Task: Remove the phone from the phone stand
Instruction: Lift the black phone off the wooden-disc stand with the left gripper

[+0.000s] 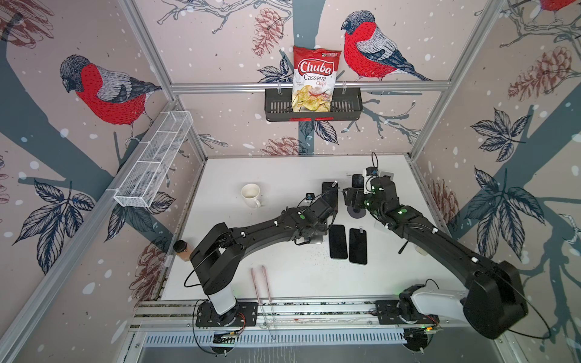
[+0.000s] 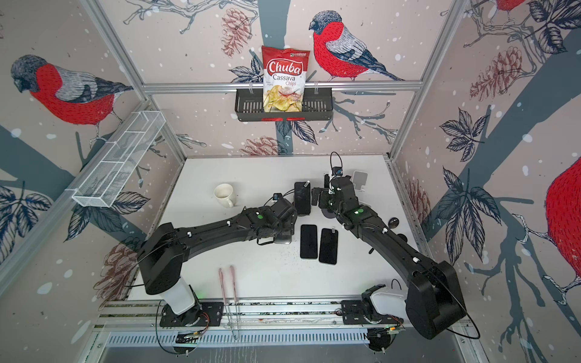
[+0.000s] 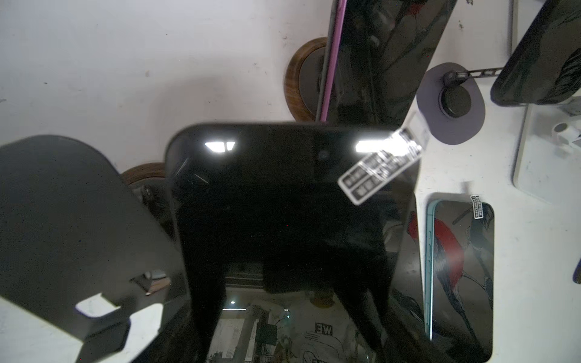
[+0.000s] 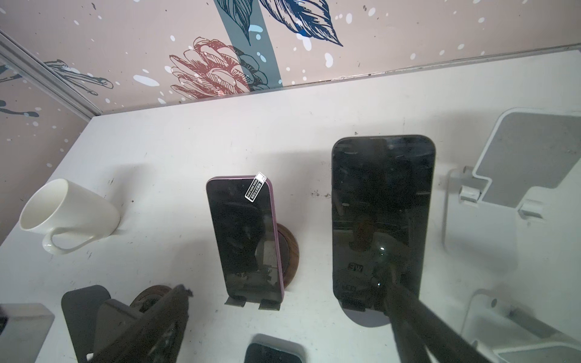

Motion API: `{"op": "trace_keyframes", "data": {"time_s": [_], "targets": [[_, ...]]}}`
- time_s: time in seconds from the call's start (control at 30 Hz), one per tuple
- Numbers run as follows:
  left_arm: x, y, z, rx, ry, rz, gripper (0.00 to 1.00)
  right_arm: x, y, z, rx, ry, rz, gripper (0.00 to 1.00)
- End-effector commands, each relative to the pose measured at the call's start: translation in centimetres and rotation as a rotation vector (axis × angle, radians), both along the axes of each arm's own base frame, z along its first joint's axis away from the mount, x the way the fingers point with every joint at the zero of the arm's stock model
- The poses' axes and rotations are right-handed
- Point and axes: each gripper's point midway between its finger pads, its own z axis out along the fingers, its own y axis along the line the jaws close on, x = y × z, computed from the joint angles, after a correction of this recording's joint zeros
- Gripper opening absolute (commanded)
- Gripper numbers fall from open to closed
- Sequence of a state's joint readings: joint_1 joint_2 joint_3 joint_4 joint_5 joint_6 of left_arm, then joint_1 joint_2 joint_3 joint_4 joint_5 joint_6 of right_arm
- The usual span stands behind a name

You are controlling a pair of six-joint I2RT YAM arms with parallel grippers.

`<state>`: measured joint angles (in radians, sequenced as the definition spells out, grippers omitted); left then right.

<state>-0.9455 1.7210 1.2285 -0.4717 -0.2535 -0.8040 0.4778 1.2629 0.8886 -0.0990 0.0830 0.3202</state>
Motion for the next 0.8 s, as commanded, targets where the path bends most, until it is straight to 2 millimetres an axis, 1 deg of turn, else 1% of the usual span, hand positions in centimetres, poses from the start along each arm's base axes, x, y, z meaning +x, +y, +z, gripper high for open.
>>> {"op": "trace_keyframes", "data": {"time_s": [0.0,0.03,0.2,0.53,0.67,0.77], "targets": [[0.1,-1.3,0.3,-0.024,-0.01,-0.022,0.18,0.2,0.0,0.4,0.02,-0.018,-0.009,0.99],[0.0,-1.4,0.0,-0.015,-0.006,-0.027,0.18,0.0,-0.2,1.4,0.034,-0.041,-0.009,0.99],[-0.8,-1.8,-1.3,0.027,0.034,-0.041,0.17,-0.1,-0.4,1.6,0.038,-0.046,-0.01,0.99],[-2.4,-2.0,-3.8,0.055,0.098,-0.056,0.16,-0.3,-0.9,1.8,0.05,-0.054,-0.019,0.99],[-3.1,-1.6,-5.2,0.083,0.131,-0.055,0.15,-0.4,-0.9,1.9,0.056,-0.055,-0.017,0.99],[-3.5,-1.4,-5.8,0.094,0.145,-0.057,0.15,-0.4,-0.8,1.9,0.06,-0.055,-0.012,0.99]]}}
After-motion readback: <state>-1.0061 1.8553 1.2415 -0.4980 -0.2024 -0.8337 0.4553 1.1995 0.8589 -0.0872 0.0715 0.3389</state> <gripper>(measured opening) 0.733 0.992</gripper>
